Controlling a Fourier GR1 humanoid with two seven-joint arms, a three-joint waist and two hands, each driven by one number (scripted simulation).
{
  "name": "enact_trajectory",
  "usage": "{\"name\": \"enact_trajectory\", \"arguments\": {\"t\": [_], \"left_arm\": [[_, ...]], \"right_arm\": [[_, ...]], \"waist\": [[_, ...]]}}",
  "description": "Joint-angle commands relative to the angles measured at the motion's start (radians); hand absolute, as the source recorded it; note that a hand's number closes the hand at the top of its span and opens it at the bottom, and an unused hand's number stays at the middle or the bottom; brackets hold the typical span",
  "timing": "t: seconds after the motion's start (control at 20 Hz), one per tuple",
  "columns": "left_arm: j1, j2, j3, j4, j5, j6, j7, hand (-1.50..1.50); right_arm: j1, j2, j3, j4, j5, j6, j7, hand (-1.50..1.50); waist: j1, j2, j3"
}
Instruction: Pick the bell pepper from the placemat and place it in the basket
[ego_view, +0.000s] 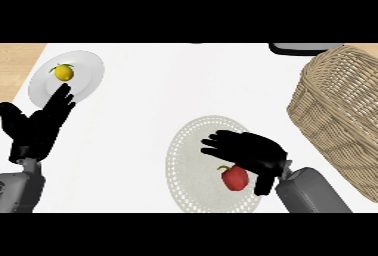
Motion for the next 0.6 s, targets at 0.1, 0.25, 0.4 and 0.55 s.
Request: {"name": "enact_trajectory", "arguments": {"t": [0.1, 0.25, 0.4, 0.55], "left_arm": [[0.038, -0.034, 0.011, -0.022, -0.032, 0.008, -0.016, 0.00], [0.010, -0.059, 0.001, -0.075, -0.055, 0.029, 0.054, 0.00], [0.004, -0.039, 0.042, -0.007, -0.047, -0.023, -0.013, 0.00], [-0.031, -0.090, 0.017, 0.055, -0.096, 0.019, -0.048, 0.00]], "right_arm": [[0.081, -0.052, -0.004, -0.145, -0.009, 0.118, -0.044, -1.50], [0.009, -0.001, -0.033, 0.028, 0.021, 0.040, -0.129, -1.50], [-0.015, 0.032, -0.026, 0.005, 0.056, 0.083, -0.082, -1.50], [0.069, -0.001, -0.039, -0.039, 0.086, -0.005, -0.109, -1.50]], "waist": [[-0.005, -0.002, 0.000], [0.000, 0.000, 0.000], [0.000, 0.000, 0.000], [-0.005, 0.000, 0.000]]}}
